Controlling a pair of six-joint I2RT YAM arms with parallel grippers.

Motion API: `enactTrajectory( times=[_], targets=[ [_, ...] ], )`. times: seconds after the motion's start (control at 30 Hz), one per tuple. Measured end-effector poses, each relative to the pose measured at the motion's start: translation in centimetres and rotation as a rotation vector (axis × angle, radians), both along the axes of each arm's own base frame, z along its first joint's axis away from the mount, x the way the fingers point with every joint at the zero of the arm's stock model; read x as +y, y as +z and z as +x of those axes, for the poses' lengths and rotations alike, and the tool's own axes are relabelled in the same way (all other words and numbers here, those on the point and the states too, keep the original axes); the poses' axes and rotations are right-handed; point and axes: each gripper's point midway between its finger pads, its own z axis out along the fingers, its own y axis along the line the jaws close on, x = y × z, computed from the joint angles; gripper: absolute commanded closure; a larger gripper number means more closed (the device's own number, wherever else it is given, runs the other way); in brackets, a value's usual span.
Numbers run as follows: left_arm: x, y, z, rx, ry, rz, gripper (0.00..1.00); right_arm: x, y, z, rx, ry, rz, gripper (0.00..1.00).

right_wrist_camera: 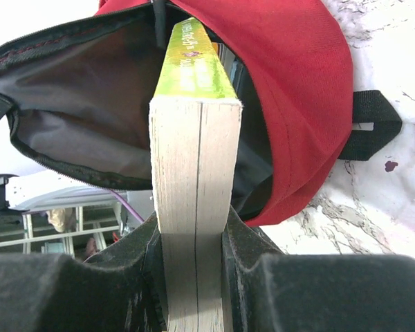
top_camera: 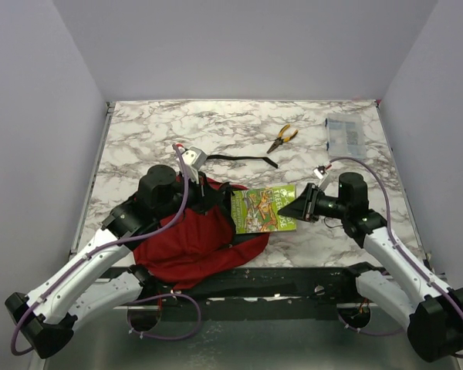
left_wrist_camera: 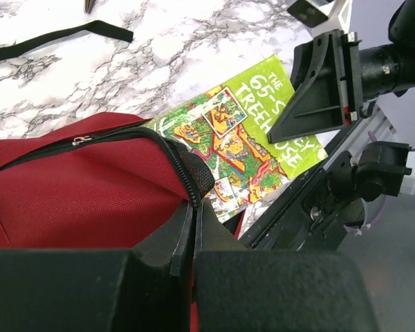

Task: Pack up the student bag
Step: Place the book in the student bag.

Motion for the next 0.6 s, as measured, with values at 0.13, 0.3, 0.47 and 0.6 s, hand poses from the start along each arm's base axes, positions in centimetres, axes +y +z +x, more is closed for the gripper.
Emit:
enactTrajectory(
  times=[0.13, 0.3, 0.47, 0.6],
  targets=[
    [-0.1, -0.7, 0.1, 0.013, -0.003, 0.021, 1.0, 0.0, 0.2, -0.4, -0.001, 0.021, -0.001, 1.0],
    [-0.2, -0.8, 0.2, 0.013, -0.013, 0.028, 1.0, 0.5, 0.9, -1.0, 0.018, 0.053, 0.043, 1.0],
    [-0.5, -0.5, 0.1, 0.02, -0.029, 0.027, 1.0, 1.8, 2.6, -1.1, 0.014, 0.095, 0.131, 1.0],
    [-1.2, -0.6, -0.1, 0.052, -0.054, 0.017, 1.0, 4.0, 2.5, -1.9, 0.048, 0.148, 0.184, 1.0]
  ],
)
